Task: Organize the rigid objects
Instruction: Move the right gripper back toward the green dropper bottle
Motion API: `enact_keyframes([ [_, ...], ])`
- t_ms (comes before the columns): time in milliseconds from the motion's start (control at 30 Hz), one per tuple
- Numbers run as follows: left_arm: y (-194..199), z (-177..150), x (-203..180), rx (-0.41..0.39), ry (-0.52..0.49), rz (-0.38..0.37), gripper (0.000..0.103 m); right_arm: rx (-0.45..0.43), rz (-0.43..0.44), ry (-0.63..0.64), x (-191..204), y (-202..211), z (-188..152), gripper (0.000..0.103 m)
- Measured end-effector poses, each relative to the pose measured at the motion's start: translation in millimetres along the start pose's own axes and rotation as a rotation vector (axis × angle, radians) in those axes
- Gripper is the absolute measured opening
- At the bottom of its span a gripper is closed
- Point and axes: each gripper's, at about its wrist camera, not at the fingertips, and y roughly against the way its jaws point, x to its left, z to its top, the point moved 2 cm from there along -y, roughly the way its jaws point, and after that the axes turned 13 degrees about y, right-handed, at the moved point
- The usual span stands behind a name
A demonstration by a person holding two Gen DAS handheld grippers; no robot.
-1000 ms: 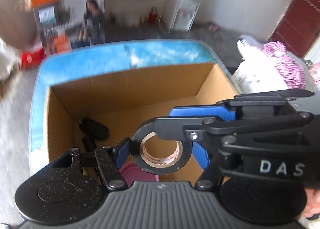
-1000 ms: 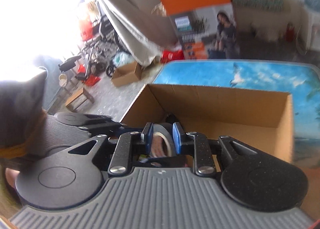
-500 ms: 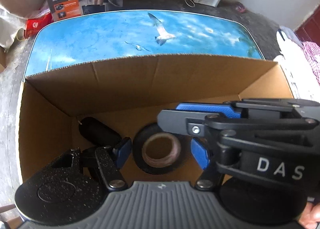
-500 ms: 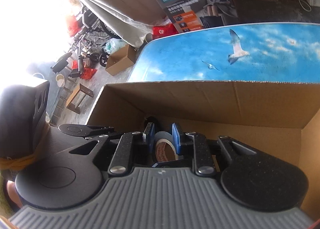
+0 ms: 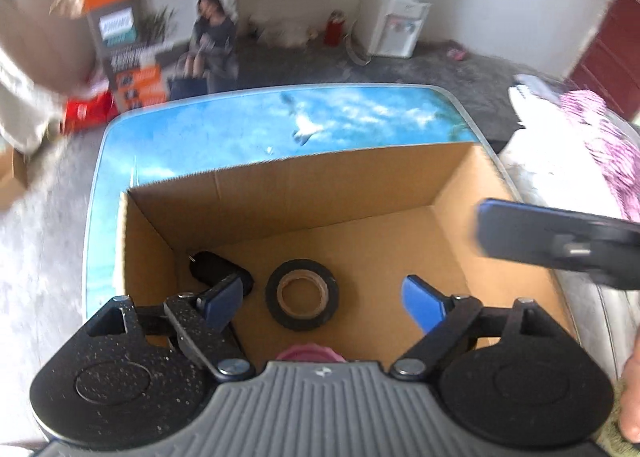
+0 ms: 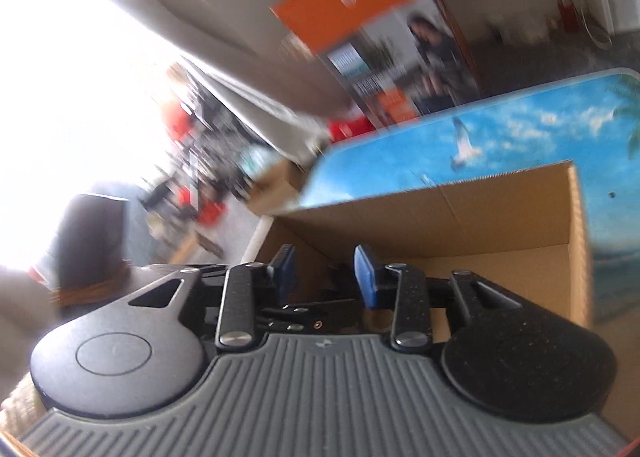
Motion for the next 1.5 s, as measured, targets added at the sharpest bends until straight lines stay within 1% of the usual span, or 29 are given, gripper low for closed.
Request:
enact_keyframes([
  [33, 12, -5, -4, -0.020, -0.019, -0.018, 0.089, -0.044, -0.003, 0.004, 6, 18, -6, 0.046],
  [100, 36, -14, -12, -0.070, -0.059, -0.061, 0.093, -0.121, -0.014, 0.009, 18, 54, -19, 0.056],
  [133, 47, -21, -16, -0.094, -0.075, -0.081, 0.094, -0.155, -0.028, 0.006, 24, 71, -28, 0.058],
  [200, 68, -35, -22, -0.143, -0.108, -0.123, 0.095, -0.210, -0.064, 0.007, 34, 99, -46, 0.074],
  [233, 77, -44, -26, -0.160, -0.127, -0.143, 0.095, -0.234, -0.088, 0.015, 39, 112, -55, 0.079],
  [267, 85, -52, -29, -0.171, -0.142, -0.160, 0.095, -0.251, -0.114, 0.026, 44, 124, -64, 0.085],
  [300, 90, -61, -31, -0.175, -0.150, -0.175, 0.098, -0.261, -0.143, 0.038, 48, 134, -73, 0.089],
  [333, 94, -69, -33, -0.170, -0.156, -0.194, 0.100, -0.268, -0.180, 0.053, 54, 143, -82, 0.091],
  [367, 97, -77, -34, -0.162, -0.158, -0.221, 0.100, -0.274, -0.215, 0.068, 58, 150, -91, 0.095],
  [400, 100, -86, -35, -0.152, -0.158, -0.246, 0.100, -0.275, -0.248, 0.084, 61, 156, -98, 0.102],
  [467, 101, -103, -36, -0.120, -0.146, -0.277, 0.101, -0.271, -0.316, 0.122, 68, 166, -112, 0.102],
  [533, 99, -121, -37, -0.099, -0.146, -0.306, 0.102, -0.244, -0.384, 0.161, 74, 171, -123, 0.102],
  [600, 97, -141, -38, -0.095, -0.152, -0.326, 0.103, -0.209, -0.446, 0.205, 78, 170, -133, 0.102],
  [733, 86, -175, -35, -0.110, -0.134, -0.334, 0.103, -0.143, -0.581, 0.318, 85, 167, -148, 0.102],
  [800, 83, -185, -31, -0.119, -0.117, -0.333, 0.103, -0.132, -0.628, 0.374, 89, 169, -154, 0.102],
  [900, 78, -194, -27, -0.133, -0.095, -0.327, 0.103, -0.125, -0.680, 0.417, 91, 169, -153, 0.102],
  [1000, 75, -200, -23, -0.164, -0.080, -0.362, 0.103, -0.126, -0.721, 0.443, 93, 173, -154, 0.102],
  [1133, 72, -204, -19, -0.178, -0.071, -0.378, 0.103, -0.121, -0.735, 0.524, 97, 176, -157, 0.102],
  [1233, 68, -206, -19, -0.201, -0.084, -0.361, 0.103, -0.121, -0.708, 0.525, 97, 179, -157, 0.102],
  [1367, 58, -210, -21, -0.232, -0.112, -0.325, 0.103, -0.151, -0.595, 0.474, 90, 181, -157, 0.102],
  [1500, 46, -217, -29, -0.276, -0.165, -0.231, 0.103, -0.165, -0.555, 0.352, 75, 176, -166, 0.102],
])
